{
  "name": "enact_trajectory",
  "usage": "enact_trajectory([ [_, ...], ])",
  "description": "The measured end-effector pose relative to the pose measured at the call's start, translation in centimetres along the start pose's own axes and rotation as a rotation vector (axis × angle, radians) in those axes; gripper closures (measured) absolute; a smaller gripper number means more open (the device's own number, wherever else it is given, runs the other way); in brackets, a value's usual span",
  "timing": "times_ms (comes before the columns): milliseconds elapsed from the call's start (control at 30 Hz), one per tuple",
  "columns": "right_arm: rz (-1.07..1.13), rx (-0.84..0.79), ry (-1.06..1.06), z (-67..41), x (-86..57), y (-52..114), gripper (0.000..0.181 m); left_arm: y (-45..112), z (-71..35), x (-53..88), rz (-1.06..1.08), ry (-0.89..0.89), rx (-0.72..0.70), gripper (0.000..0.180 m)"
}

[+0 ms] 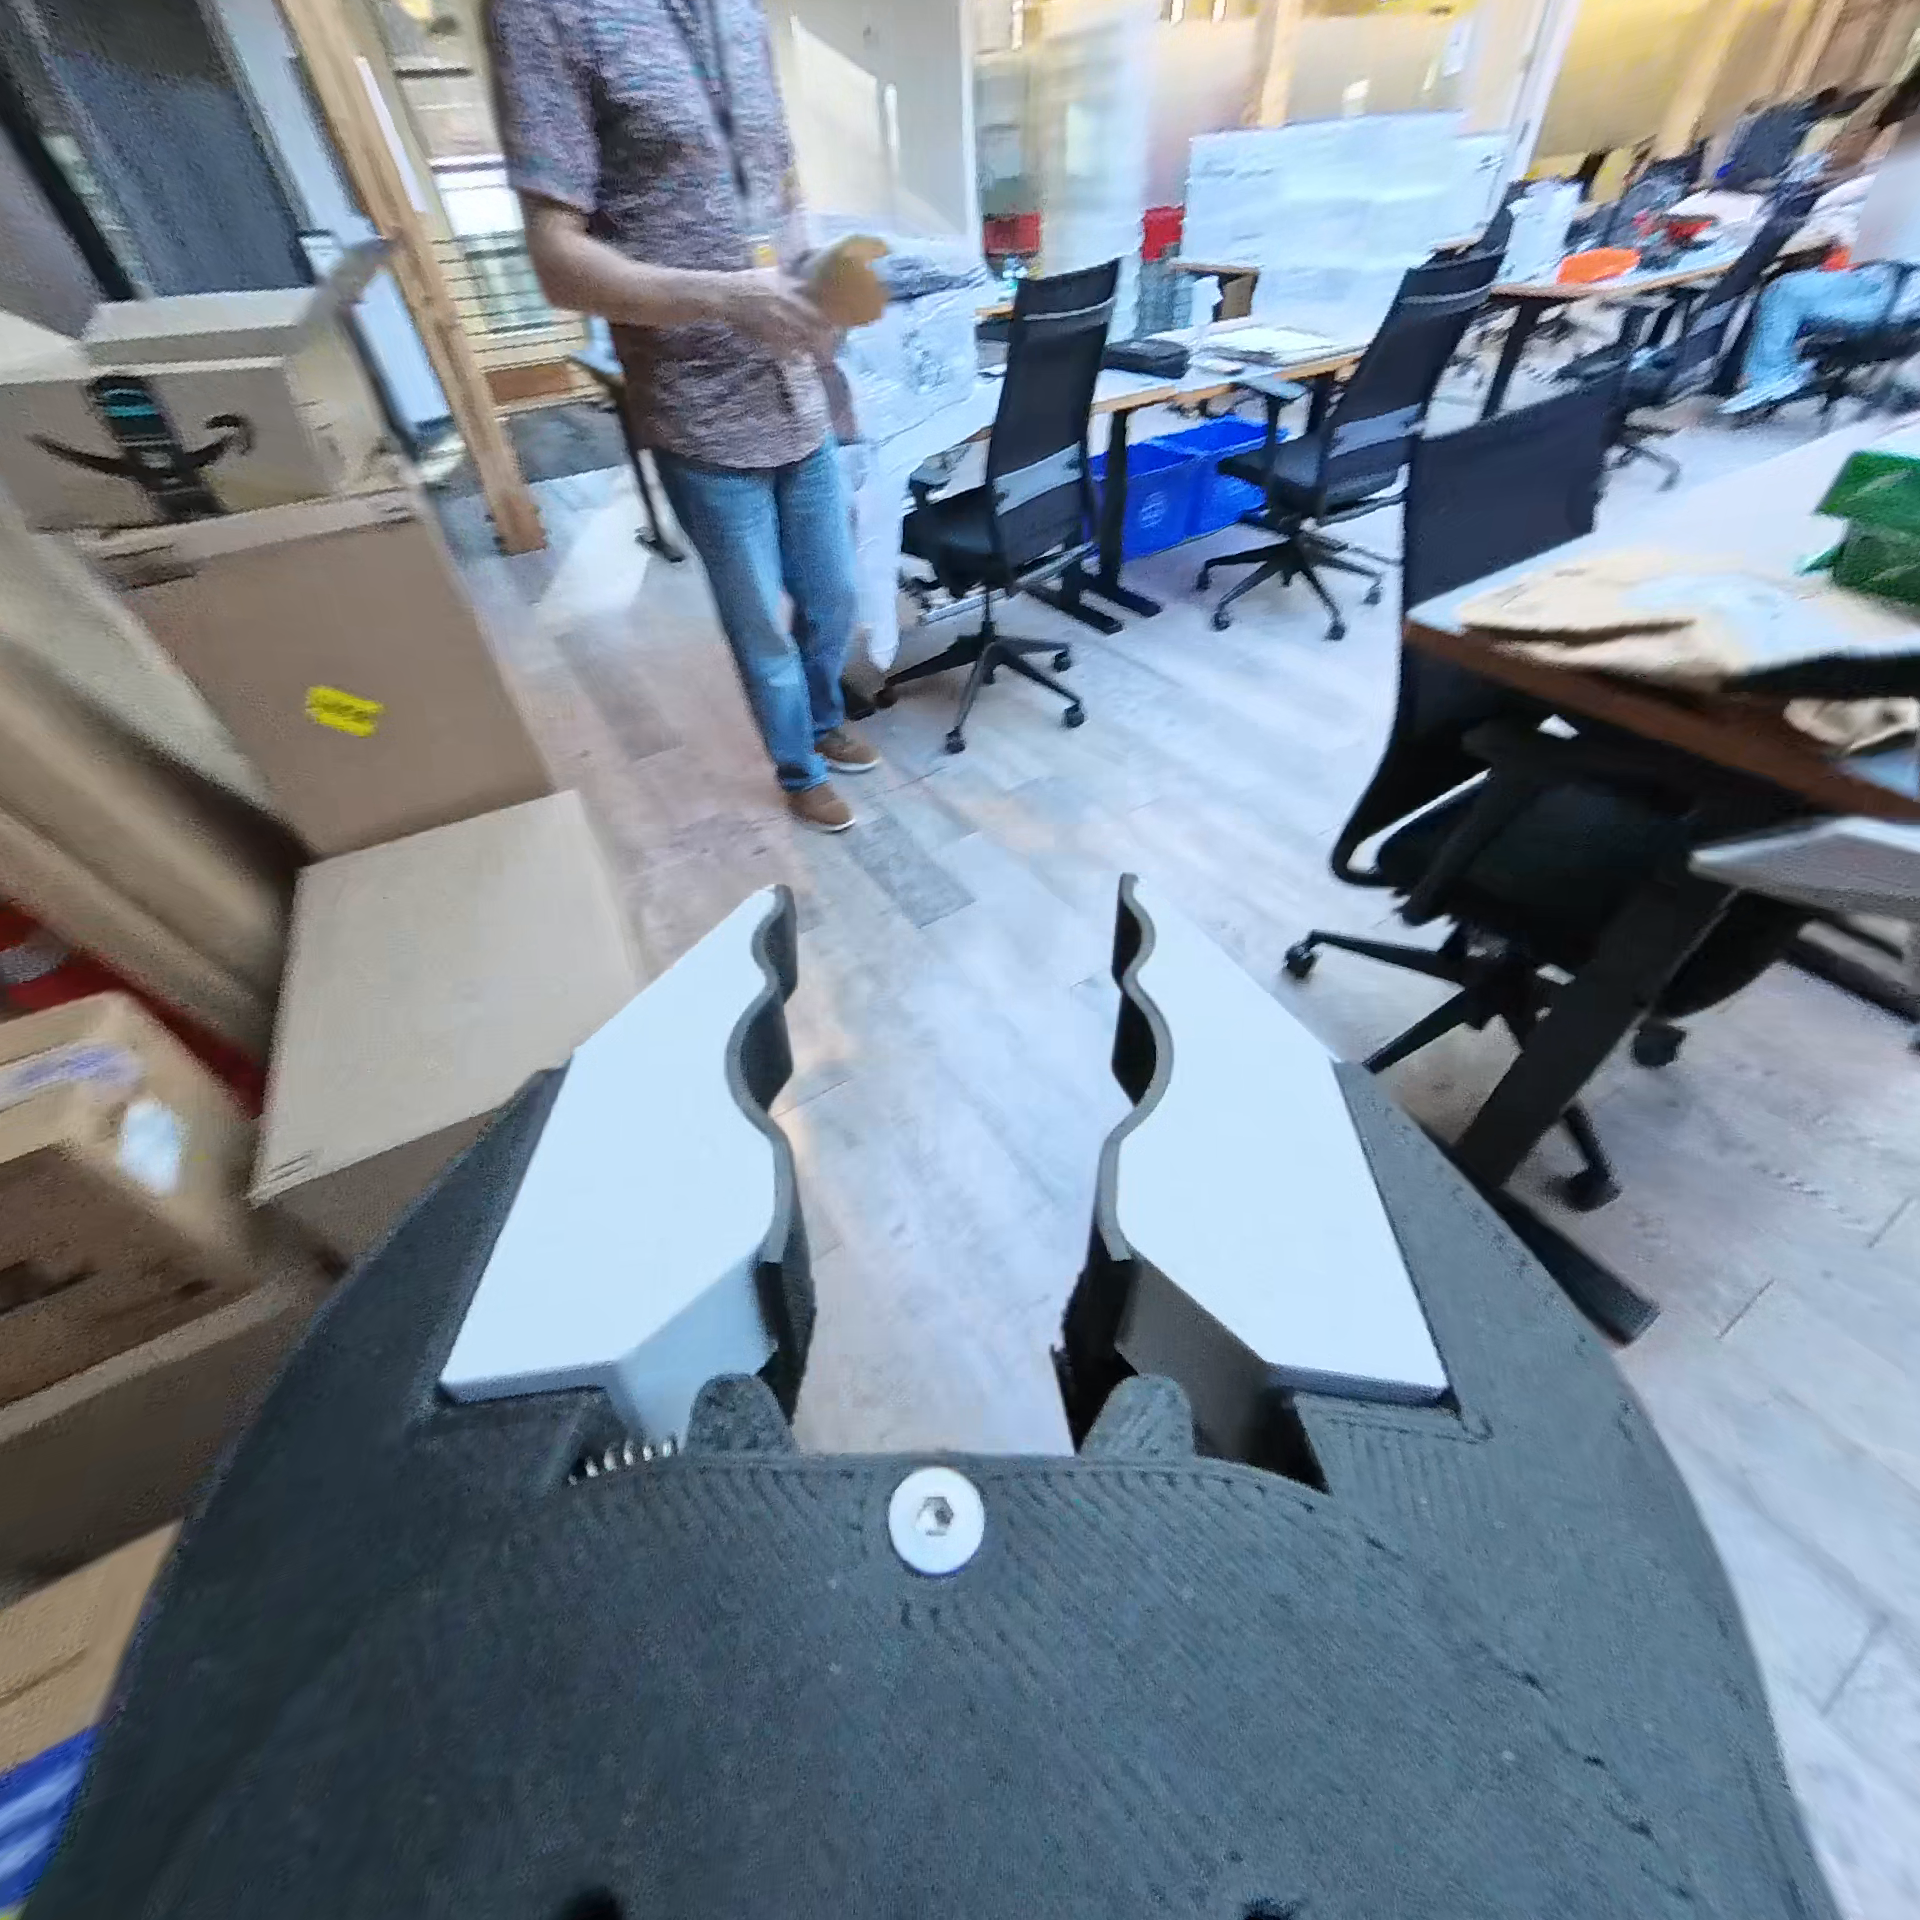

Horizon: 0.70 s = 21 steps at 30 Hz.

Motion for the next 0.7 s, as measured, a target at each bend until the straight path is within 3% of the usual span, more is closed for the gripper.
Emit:
enact_trajectory([
  [33, 0.027, 0.038, 0.006, 1.4, -3.0, -1.1, 0.119, 3.0, 0.0, -1.6, 0.026, -0.026, -0.008, 0.119],
  [200, 0.206, 0.127, 0.037, 7.0, -16.2, -4.2, 0.119, 15.9, -0.6, -8.9, 0.189, -0.11, -0.036, 0.118],
  [433, 0.555, 0.03, 0.147, 12.2, -30.6, -3.6, 0.119, 31.1, 3.3, -17.0, 0.512, -0.127, 0.063, 0.116],
  [567, 0.705, 0.129, 0.052, 16.0, -37.9, -4.9, 0.12, 41.1, 5.1, -22.4, 0.767, -0.112, 0.081, 0.117],
  [700, 0.858, 0.269, 0.084, 20.8, -42.4, -7.2, 0.12, 50.4, 5.7, -29.6, 1.067, 0.029, 0.12, 0.118],
])
Point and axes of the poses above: each gripper's, where its closed fingertips meet, y out along the fingers, z out of its underside, x = y × z across the jaws, the point moved 5 cm from there along -y, back along the fingers, and after that the axes turned 11 degrees about -x, right-handed, at the moved point
